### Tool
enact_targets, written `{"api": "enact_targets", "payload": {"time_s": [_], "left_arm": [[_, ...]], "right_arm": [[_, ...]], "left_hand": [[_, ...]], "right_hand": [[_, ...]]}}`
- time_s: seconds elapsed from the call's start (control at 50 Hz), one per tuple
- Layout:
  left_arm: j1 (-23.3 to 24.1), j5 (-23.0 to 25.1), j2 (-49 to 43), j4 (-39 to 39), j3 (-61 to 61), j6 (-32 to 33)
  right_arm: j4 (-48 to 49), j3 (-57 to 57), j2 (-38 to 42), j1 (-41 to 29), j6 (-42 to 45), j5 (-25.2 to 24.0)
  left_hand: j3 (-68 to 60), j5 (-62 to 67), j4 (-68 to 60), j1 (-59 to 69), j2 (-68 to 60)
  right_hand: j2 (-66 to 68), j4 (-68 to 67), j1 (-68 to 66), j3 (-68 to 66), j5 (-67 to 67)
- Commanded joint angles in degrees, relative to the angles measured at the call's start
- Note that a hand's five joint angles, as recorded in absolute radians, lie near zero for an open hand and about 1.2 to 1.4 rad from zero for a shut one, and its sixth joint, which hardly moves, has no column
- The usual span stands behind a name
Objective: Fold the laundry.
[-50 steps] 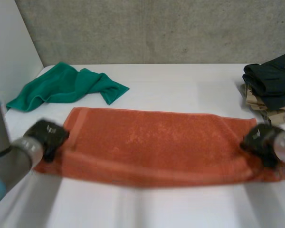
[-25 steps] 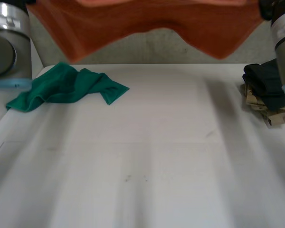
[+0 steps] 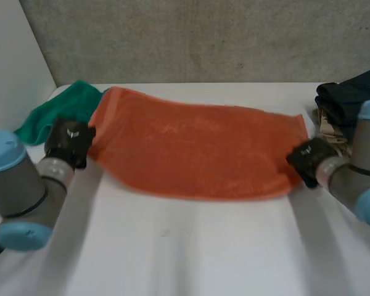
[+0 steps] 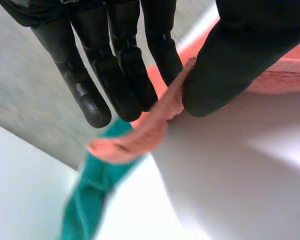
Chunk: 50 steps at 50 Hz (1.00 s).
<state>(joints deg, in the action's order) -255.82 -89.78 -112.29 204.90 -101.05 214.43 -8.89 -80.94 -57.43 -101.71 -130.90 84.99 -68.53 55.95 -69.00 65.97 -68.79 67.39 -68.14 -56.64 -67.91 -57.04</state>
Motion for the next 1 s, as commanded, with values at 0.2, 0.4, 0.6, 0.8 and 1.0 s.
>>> {"api": "enact_targets", "payload": {"time_s": [0.2, 0.4, 0.6, 0.8, 1.0], "left_arm": [[-4.3, 0.1, 16.5, -32.4, -11.2, 11.3], [2.2, 0.2, -0.1, -17.2, 5.3, 7.6], [3.9, -0.4, -16.8, -6.4, 23.9, 7.5], [5.2, -1.0, -28.1, -3.2, 36.3, 7.7], [8.5, -1.4, -25.4, 0.5, 34.0, 7.6]], "right_arm": [[-19.9, -13.5, -14.2, 9.4, 14.9, -3.1], [-7.8, -3.6, -2.0, 6.7, 7.2, 0.9], [2.9, 8.0, 7.5, 4.9, 6.4, 5.0], [8.0, 17.7, 15.3, 3.5, 6.4, 5.9], [11.8, 16.1, 10.3, 1.6, -0.9, 7.0]], "left_hand": [[-11.5, 14.1, -11.0, 14.0, -11.2], [-11.5, 14.1, -11.0, 14.0, -11.2], [-11.5, 14.1, -11.0, 14.0, -11.2], [-11.5, 14.1, -11.0, 14.0, -11.2], [58.5, -55.9, 59.0, -56.0, 58.8]], "right_hand": [[12.6, -11.9, -23.4, -12.1, -13.0], [12.6, -11.9, -23.4, -12.1, -13.0], [12.6, -11.9, -23.4, -12.1, -13.0], [12.6, -11.9, -23.4, -12.1, -13.0], [-57.4, 58.1, 46.6, 57.9, 57.0]]}}
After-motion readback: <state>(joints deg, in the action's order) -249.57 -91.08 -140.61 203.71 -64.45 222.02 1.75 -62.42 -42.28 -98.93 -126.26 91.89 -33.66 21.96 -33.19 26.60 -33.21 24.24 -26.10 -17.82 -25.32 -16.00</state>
